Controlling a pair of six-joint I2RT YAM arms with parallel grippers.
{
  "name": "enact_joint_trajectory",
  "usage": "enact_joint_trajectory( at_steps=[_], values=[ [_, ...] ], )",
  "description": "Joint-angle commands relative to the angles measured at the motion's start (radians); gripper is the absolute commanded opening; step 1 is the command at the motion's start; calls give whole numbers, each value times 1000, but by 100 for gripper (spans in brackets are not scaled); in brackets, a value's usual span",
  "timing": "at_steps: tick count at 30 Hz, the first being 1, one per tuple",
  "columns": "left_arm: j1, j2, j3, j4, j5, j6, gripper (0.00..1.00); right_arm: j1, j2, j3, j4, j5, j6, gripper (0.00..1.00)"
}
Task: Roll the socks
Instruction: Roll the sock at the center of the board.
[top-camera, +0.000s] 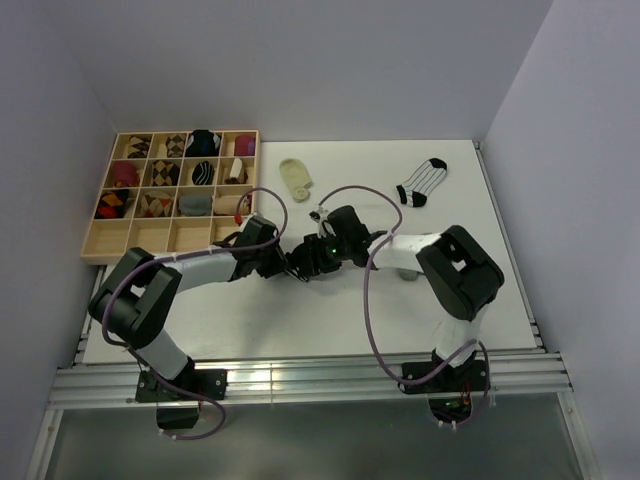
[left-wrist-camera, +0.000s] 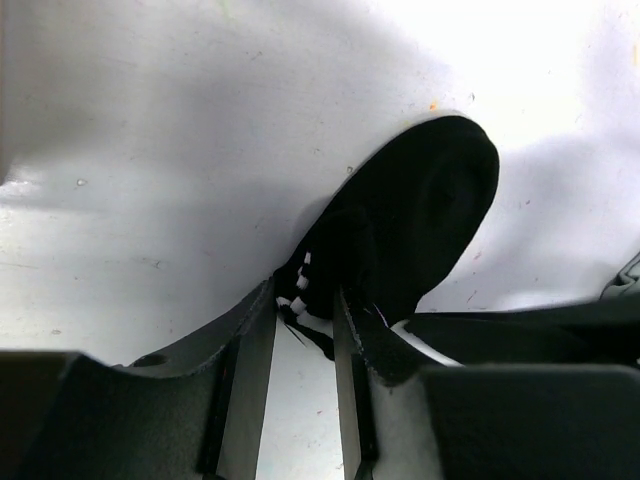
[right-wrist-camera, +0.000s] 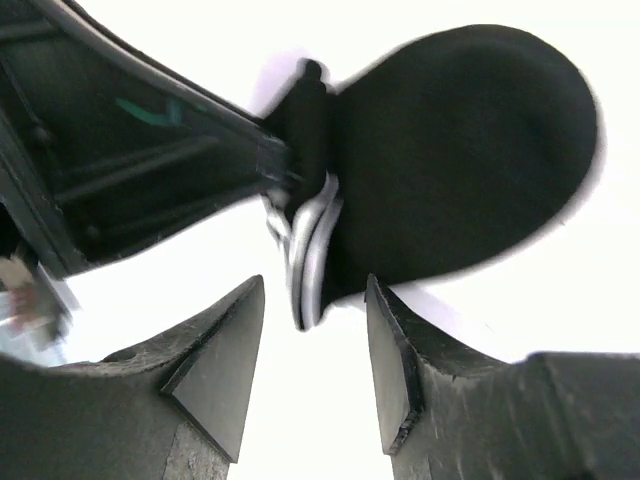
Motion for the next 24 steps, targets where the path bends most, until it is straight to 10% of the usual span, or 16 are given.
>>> enact_joint_trajectory(
  at_steps=[1,11,24],
  values=[
    [-16,48,2,-131,-45,67,35,57,-128,-44,-96,301,-130,53],
    [-28,40,39,-158,-39,106,35,319,-216,-165,136,785,-308,52],
    [-28,39,38,-154,-25,106,35,408,-149,-132,236,829,-380,50]
  ],
)
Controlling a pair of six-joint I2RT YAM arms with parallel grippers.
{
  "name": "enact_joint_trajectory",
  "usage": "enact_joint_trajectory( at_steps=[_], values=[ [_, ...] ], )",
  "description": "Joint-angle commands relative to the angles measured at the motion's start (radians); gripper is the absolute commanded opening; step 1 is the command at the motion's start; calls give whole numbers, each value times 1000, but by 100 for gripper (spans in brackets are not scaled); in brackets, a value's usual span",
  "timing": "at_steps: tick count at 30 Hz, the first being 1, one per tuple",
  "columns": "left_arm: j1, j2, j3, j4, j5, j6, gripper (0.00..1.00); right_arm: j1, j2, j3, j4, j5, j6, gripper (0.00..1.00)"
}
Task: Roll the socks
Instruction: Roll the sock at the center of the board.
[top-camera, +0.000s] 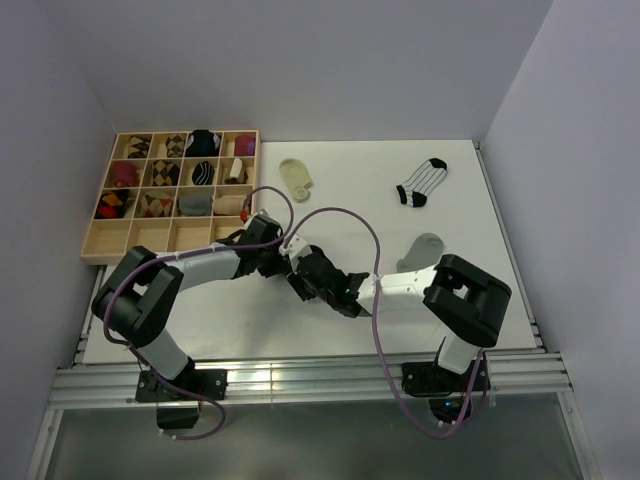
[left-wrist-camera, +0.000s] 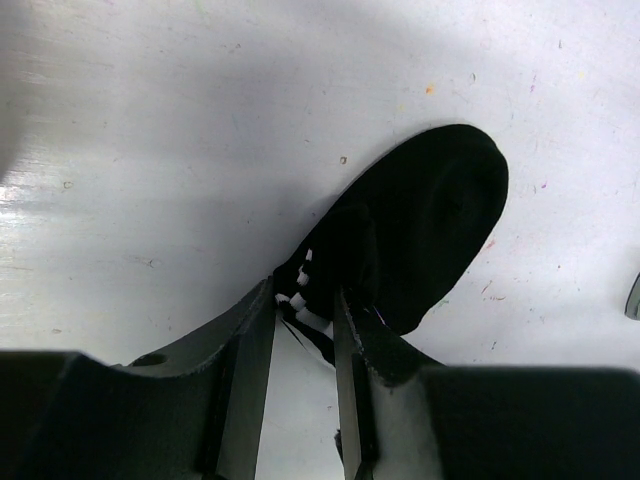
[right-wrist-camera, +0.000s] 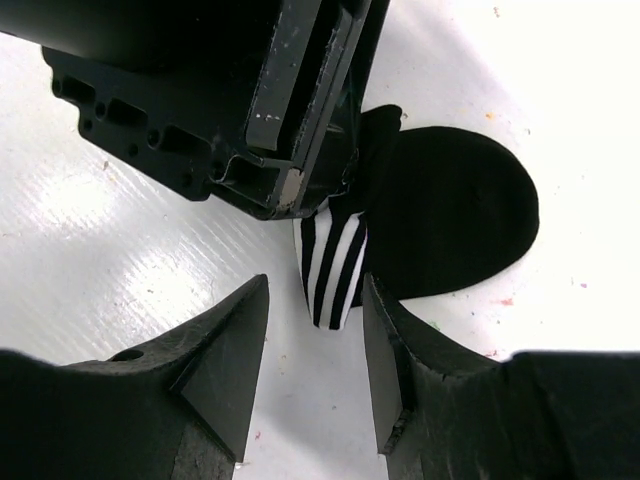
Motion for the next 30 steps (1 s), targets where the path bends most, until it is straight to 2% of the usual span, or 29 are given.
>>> enact_joint_trajectory(
  at_steps=[1,14,16,17,21,23,25,27,30],
  values=[
    [-8,25,-5,-92,-9,35,35,8,30,39,60,32,-19,50],
    [-8,15,-10,-82,3,40,35,-5,165,45,59,35,22,49],
    [-8,14,-7,-82,3,40,36,-8,171,49,43,33,27,39],
    [-8,14,-8,-82,5,41,36,-12,169,50,39,25,35,30],
    [-8,6,-8,-79,3,41,36,-41,148,36,22,-39,65,11],
    [-8,-4,-10,-76,-1,40,37,-64,131,36,9,-85,91,6],
    [-8,-21,-19,-65,-1,28,40,-111,120,42,-20,-203,120,1],
    [-8,-58,-36,-48,-9,11,45,-177,116,51,-40,-360,165,0],
    [-7,-121,-53,-37,-33,-17,52,-244,128,68,-60,-511,232,0]
  ],
)
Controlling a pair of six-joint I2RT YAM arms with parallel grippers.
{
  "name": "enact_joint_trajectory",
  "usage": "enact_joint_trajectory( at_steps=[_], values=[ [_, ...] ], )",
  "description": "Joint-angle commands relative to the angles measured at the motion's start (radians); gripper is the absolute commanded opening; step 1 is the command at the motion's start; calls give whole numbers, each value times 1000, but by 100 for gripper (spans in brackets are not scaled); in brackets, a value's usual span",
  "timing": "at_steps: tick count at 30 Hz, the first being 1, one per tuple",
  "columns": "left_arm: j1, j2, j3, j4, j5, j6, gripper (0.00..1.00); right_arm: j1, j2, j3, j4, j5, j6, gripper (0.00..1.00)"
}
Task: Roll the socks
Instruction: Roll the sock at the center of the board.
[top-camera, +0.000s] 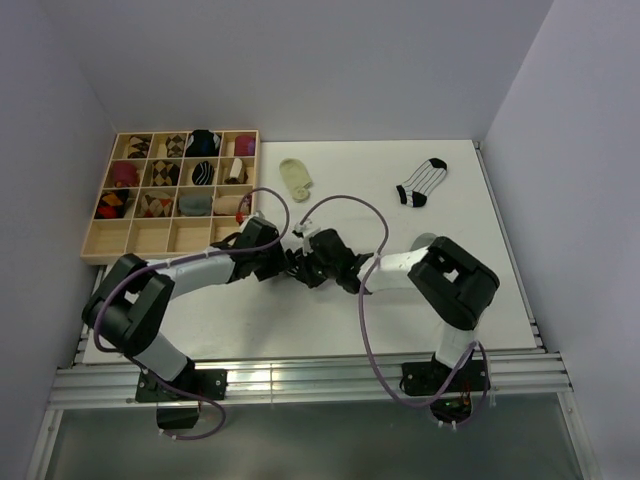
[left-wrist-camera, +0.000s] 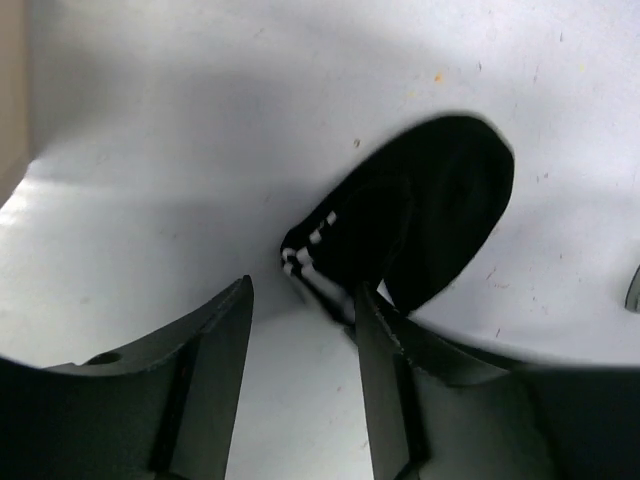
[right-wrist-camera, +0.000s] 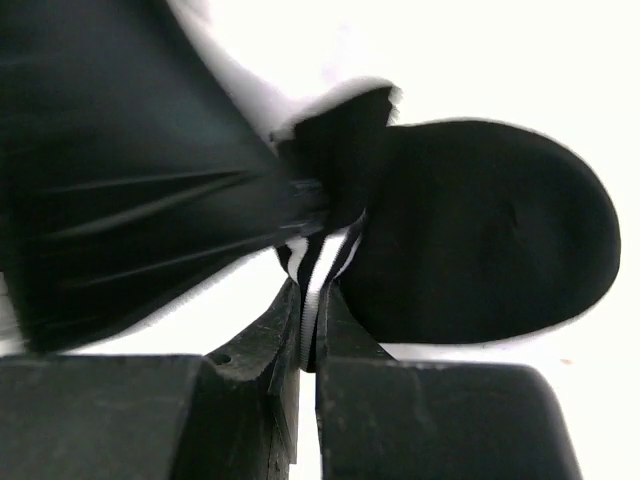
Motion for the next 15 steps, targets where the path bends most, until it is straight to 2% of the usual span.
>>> enact_joint_trajectory(
  at_steps=[1,7,8,10,12,15],
  values=[
    [-8,-91,-37,-30,-33,-36,53,-109,20,27,-94,-284,100,0],
    [-7,-226,-81,-20,-91,-132,66,-225,116,34,-2,-641,287,0],
    [-7,-237,-89,-10,-92,-145,71,-235,130,40,9,-673,312,0],
    [-7,-250,-112,9,-76,-171,75,-253,173,41,73,-742,370,0],
    [-7,-251,-121,18,-66,-200,76,-278,196,21,184,-813,479,0],
    [-7,-231,-124,23,-54,-232,75,-301,222,-16,286,-828,580,0]
  ],
)
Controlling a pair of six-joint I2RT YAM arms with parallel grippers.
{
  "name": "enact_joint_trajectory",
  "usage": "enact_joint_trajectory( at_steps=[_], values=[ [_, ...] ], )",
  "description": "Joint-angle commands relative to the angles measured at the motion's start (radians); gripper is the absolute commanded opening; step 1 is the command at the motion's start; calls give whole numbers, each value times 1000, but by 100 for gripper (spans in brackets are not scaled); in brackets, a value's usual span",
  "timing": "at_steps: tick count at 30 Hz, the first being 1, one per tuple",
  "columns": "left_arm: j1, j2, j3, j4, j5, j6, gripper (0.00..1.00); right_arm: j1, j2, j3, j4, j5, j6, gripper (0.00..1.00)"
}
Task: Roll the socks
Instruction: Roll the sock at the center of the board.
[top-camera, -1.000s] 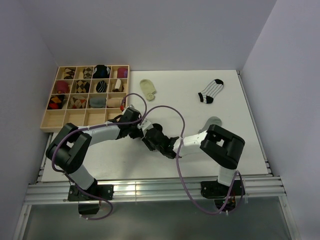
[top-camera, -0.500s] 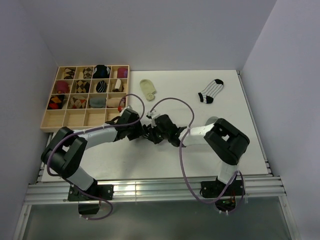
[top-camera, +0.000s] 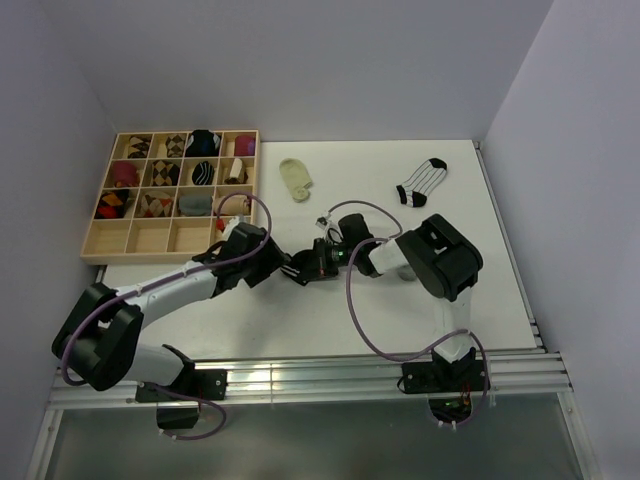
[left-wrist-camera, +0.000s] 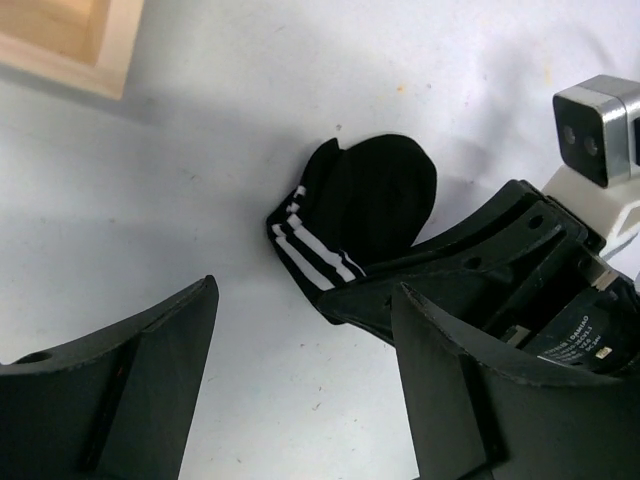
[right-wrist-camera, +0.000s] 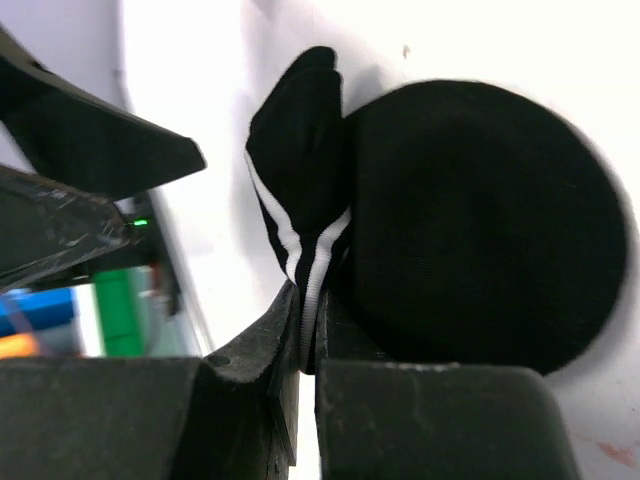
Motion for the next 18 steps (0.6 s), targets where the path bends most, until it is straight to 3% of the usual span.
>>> enact_joint_trajectory(
  at_steps=[1,18],
  values=[
    [-4,18,-15,37,7,-71,75,-20,37,-41,117,-101,171,0],
    [-5,134,10,95,58,-85,67,-56,149,-176,361,-53,425,1]
  ],
)
